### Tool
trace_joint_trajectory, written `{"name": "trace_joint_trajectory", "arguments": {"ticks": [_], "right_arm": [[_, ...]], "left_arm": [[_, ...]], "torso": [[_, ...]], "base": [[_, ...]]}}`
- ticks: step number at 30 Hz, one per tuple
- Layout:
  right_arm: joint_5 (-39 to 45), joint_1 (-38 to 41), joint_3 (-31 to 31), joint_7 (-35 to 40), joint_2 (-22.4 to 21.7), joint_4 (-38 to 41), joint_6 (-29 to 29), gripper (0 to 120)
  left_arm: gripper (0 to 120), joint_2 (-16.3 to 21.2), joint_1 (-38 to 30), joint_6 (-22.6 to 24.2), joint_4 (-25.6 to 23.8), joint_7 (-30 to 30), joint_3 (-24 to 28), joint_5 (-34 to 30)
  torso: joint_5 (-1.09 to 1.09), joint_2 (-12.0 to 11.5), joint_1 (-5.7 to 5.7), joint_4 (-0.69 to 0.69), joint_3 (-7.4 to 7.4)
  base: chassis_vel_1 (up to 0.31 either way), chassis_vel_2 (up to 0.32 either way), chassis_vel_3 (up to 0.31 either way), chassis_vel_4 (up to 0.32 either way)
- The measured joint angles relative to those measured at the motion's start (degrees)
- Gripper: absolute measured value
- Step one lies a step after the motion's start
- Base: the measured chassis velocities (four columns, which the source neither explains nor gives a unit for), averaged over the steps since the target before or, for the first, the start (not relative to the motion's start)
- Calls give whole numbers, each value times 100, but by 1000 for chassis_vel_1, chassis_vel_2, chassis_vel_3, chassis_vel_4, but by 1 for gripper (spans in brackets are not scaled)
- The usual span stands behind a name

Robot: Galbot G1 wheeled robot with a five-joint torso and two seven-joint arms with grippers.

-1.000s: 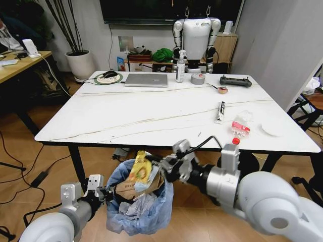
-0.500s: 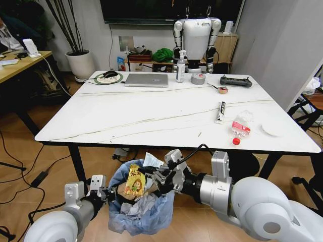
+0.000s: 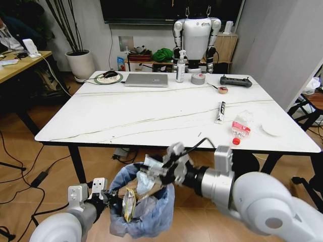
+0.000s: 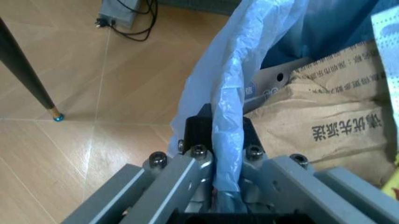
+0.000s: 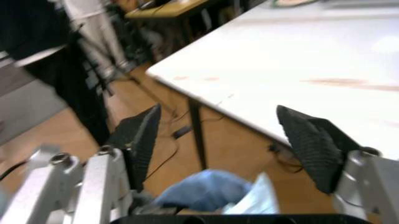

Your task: Pick up the trash bin and place the trash from the table into it.

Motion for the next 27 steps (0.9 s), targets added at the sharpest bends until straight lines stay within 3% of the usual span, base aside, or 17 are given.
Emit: {"name": "trace_joint_trajectory", "arguments": {"ticks": [3,8,16,27], "right_arm": [[-182,30,213,356,92,-163,115,85],[-761,-294,701,424,203,-511,212,98],[-1428,-842,1885,551,532,-991,228,100],[-1627,-1530,2723,1444,808,-1340,-23,100]], "left_arm": [[0,-35,15,0,-50,-70,58,-2],[0,-47,12,0,-87,-87,121,6],[0,37,-27,0,-122,-207,180,-86],[0,257,-183,0,-158,-224,263,-273]], "torso": [[0,0,0,1,0],[0,0,0,0,0],[1,0,0,-1,0],[1,0,-1,0,0]], "base": [[0,0,0,0],[0,0,0,0],[0,0,0,0],[0,0,0,0]]}}
